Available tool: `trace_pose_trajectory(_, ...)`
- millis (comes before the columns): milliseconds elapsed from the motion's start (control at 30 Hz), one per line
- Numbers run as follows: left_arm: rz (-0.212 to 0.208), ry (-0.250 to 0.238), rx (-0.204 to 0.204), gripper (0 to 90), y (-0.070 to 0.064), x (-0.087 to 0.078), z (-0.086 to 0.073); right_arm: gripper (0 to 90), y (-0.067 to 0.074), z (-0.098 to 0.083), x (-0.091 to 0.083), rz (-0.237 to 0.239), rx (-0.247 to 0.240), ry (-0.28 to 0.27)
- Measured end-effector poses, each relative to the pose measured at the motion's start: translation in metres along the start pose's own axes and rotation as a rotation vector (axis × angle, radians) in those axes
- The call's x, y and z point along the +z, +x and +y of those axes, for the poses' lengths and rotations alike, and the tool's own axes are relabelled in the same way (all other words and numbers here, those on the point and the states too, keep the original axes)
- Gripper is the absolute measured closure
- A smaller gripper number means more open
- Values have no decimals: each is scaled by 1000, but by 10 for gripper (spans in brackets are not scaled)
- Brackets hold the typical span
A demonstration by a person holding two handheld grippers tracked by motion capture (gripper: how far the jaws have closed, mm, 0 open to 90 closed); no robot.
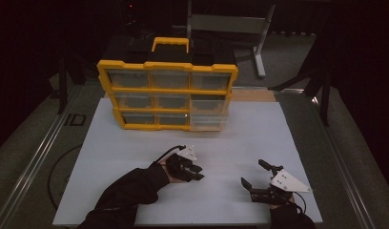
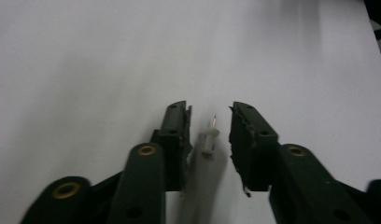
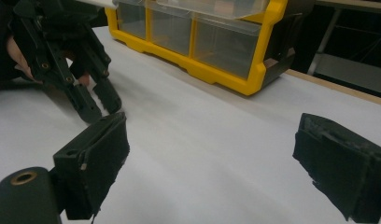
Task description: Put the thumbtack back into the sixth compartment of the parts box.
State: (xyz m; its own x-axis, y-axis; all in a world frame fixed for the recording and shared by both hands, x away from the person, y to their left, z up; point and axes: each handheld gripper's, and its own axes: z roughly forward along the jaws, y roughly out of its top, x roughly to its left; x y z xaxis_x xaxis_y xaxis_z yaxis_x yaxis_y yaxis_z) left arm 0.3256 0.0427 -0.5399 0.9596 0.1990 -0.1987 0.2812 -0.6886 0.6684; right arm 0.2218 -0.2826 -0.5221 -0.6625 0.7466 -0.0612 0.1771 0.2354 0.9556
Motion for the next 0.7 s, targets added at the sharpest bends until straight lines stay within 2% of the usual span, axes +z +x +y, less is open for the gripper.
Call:
trace_pose_trajectory(33, 0, 0, 0, 698, 0, 0, 0, 99, 0, 0, 0, -1, -1, 0)
trace_pose_trajectory(100, -1, 10, 8, 778, 0, 0, 0, 99, 0, 0, 0, 0, -1, 0)
trace_pose_trajectory(233, 0, 19, 18, 848, -2, 1, 0, 99, 0, 0, 0, -1, -1, 0)
trace_pose_trajectory(400, -7, 14, 6, 856, -1, 1, -1, 99, 0, 0, -1, -2, -2, 0)
trace_pose_trajectory(533, -1, 24, 18, 860, -3, 1, 2, 99, 0, 0, -1, -1, 1, 0)
trace_pose_trajectory(700, 0, 4, 7, 860, -2, -5, 6, 99, -1, 0, -1, -9, 1, -2)
